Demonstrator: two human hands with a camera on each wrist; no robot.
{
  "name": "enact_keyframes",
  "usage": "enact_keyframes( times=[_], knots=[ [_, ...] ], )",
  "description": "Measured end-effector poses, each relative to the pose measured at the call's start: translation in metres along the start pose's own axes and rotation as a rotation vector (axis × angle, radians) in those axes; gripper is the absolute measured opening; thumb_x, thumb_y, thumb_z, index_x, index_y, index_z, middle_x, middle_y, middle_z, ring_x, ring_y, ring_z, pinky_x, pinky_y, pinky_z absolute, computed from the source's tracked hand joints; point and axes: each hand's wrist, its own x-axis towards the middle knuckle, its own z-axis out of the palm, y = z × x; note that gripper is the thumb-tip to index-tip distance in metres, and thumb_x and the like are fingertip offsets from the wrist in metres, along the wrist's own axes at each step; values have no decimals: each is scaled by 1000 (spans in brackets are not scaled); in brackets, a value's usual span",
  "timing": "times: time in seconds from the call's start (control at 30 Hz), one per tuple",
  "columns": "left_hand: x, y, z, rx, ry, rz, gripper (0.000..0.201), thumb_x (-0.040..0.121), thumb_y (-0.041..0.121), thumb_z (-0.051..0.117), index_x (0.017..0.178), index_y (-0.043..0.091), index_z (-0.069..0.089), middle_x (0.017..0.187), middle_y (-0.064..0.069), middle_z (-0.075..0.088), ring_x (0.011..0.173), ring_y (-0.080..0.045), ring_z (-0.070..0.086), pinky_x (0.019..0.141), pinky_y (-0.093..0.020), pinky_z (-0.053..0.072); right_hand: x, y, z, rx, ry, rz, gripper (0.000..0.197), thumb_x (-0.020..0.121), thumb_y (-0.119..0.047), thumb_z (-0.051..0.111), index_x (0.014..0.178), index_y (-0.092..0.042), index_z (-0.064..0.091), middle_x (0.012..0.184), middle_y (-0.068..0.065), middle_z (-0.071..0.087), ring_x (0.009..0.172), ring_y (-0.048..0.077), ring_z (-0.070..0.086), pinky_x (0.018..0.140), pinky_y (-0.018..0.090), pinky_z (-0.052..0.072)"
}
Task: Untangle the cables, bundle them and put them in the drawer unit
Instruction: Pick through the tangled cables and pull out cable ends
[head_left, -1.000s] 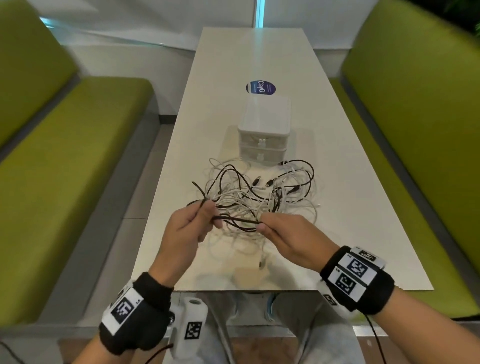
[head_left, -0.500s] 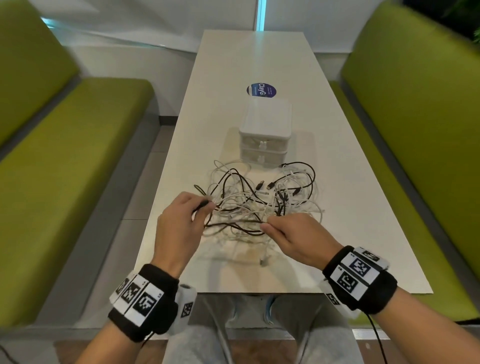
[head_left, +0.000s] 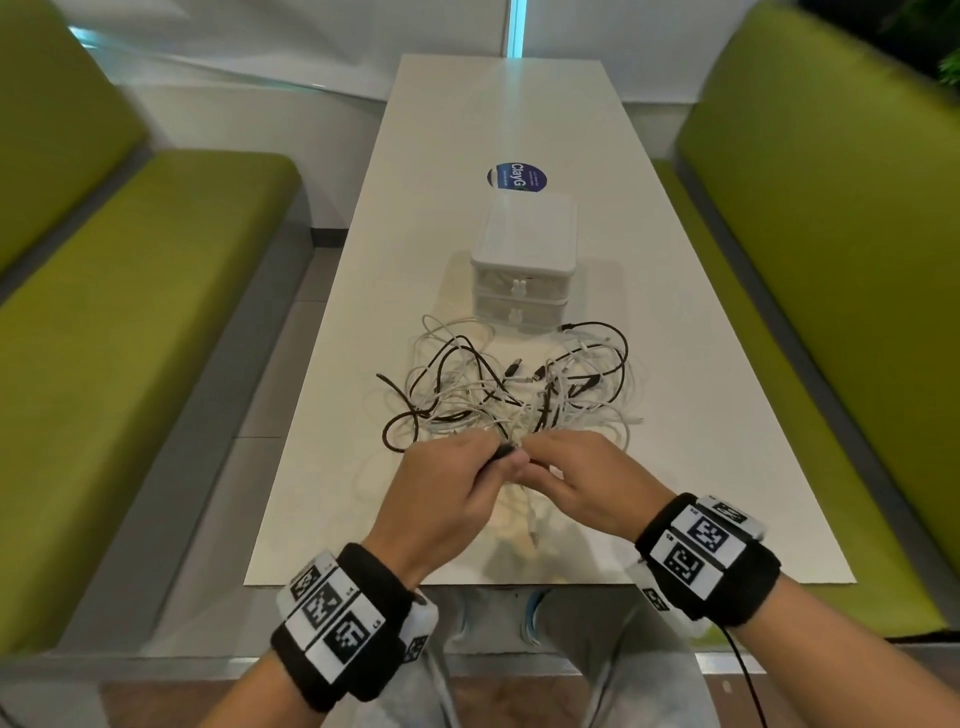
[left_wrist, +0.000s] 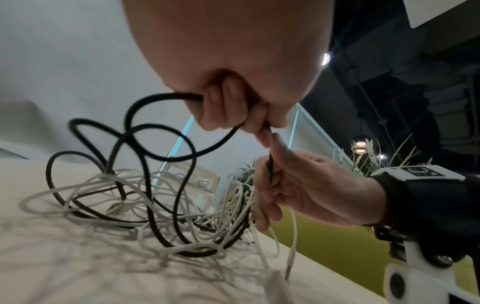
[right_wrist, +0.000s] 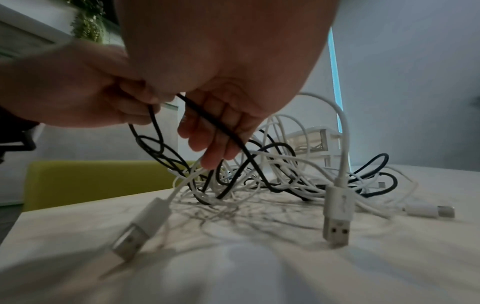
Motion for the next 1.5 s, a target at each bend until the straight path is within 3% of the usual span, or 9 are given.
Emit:
enact_keyframes(
  times=[0.2,0.33,0.43,0.53,0.77,0.97,1.3,1.4,1.5],
  knots=[
    [0,24,-32,-437,162,113,42,101,43,42,71,17,59,61,11,50,53,-9,48,51,-22,35,11,10,0,-28,35,-30,43,94,-54,31,76,-20,52,72,-7,53,72,14,48,69,32,39],
    [3,6,-33,-263,229,-56,36,100,43,43,72,23,56,63,17,52,55,-3,49,54,-19,35,9,11,5,-96,1,27,50,96,-57,19,74,-22,46,68,-10,45,67,12,41,64,33,36],
    [3,-25,-29,165,101,-261,23,99,34,49,94,20,66,85,12,63,72,-9,61,62,-30,46,4,12,7,-193,-17,54,68,95,-64,7,83,-21,58,73,-8,57,72,16,49,71,34,41],
    [2,-22,-28,110,96,-218,25,97,27,54,118,22,66,109,12,66,91,-9,64,77,-33,54,7,13,9,-289,-44,67,67,96,-61,10,85,-21,63,73,-3,63,73,20,56,76,37,44],
    [4,9,6,334,-309,-166,36,102,46,35,114,23,60,97,8,49,82,-19,60,61,-30,36,11,1,6,-350,-117,63,55,92,-49,13,97,-22,60,84,-4,65,83,20,58,85,38,44],
    [-5,1,3,197,-61,-23,27,99,35,41,85,16,55,81,9,45,55,-17,49,47,-30,38,13,15,8,-223,-91,65,45,97,-61,24,84,-27,50,75,-14,49,74,10,47,77,33,37],
    [-12,-11,-16,-223,182,110,46,101,33,46,75,0,65,73,-2,54,61,-20,51,53,-29,42,25,21,-2,-235,53,84,38,95,-39,30,92,-14,59,90,2,63,92,25,55,78,39,46],
    [-11,-25,-17,-187,128,-18,28,98,27,50,79,12,65,78,12,54,69,-3,52,61,-17,37,21,21,-1,-215,93,77,39,97,-37,32,89,-12,60,90,3,65,93,23,55,80,37,46],
    [-4,-47,-17,83,-17,-312,21,99,30,50,100,19,68,89,14,56,82,-8,59,68,-26,39,12,20,2,-212,100,88,39,98,-37,30,86,-12,57,82,3,62,84,24,56,81,38,47]
  ],
)
